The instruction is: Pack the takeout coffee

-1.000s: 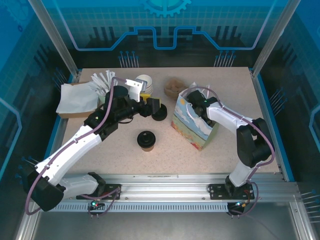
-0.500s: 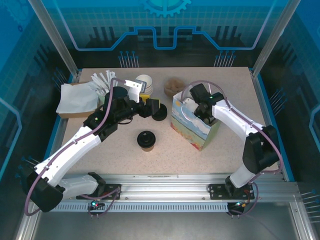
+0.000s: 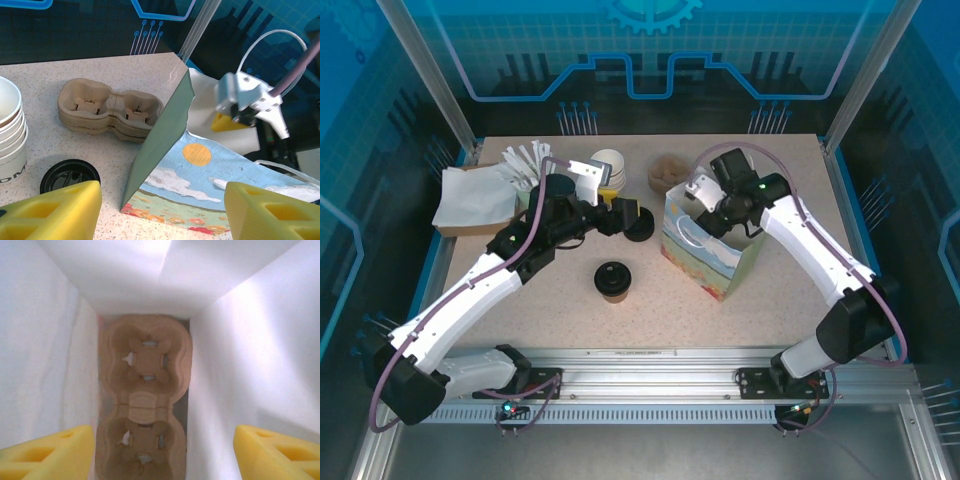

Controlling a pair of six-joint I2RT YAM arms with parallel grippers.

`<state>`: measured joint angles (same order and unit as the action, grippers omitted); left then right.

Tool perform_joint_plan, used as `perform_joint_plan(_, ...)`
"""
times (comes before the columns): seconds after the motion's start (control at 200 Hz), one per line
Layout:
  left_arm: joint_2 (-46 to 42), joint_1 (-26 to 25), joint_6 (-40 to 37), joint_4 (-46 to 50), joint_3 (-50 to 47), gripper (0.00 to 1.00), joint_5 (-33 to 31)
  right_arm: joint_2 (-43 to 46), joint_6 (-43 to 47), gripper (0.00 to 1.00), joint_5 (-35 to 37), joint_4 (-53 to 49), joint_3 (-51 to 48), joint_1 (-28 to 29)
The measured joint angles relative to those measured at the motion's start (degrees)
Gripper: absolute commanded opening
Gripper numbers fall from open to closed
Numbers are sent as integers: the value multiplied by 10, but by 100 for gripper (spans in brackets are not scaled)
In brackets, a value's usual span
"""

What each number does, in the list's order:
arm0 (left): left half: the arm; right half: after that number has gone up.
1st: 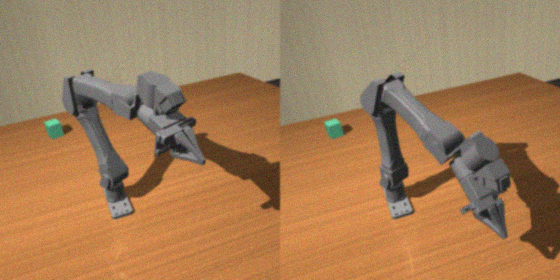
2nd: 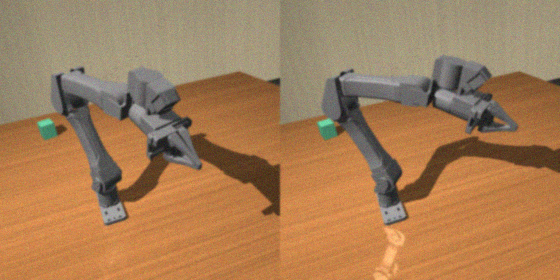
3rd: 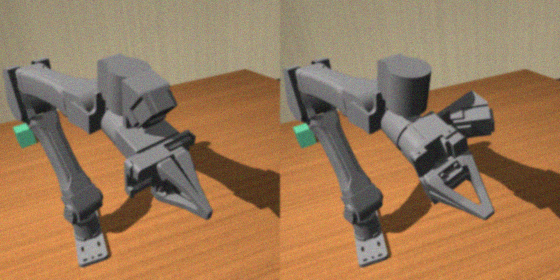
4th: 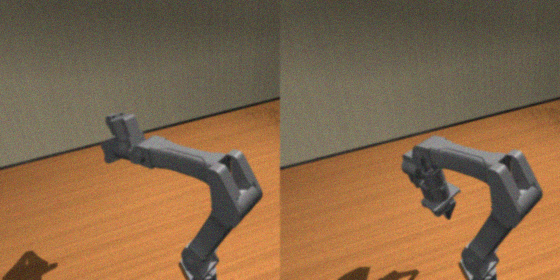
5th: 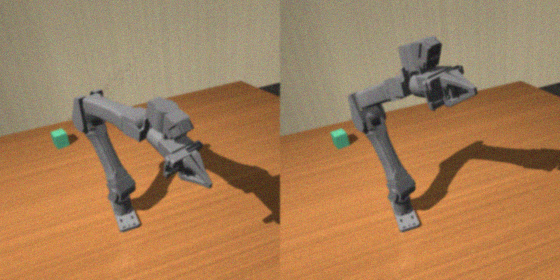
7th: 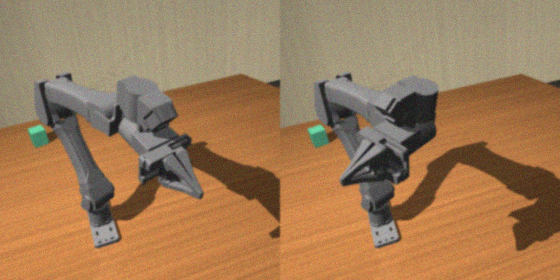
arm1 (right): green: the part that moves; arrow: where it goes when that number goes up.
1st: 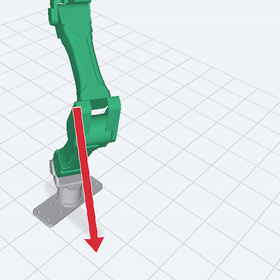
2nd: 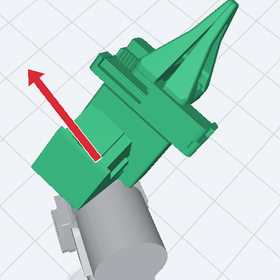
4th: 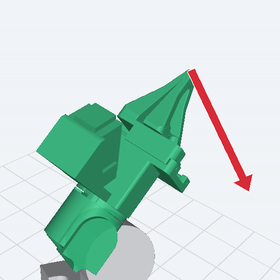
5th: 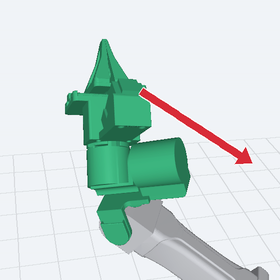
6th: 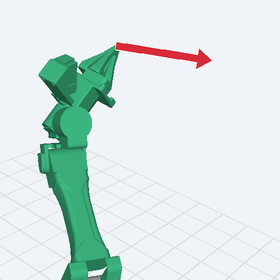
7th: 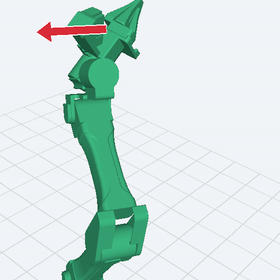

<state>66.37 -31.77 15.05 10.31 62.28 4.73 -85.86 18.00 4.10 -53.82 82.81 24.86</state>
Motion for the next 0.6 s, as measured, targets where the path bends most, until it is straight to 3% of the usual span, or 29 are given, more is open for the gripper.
perform_joint_plan(0.6, -29, 49, 23, 4, -52, 69, 11, 77, -67, 74, -49, 8, 160, 0)
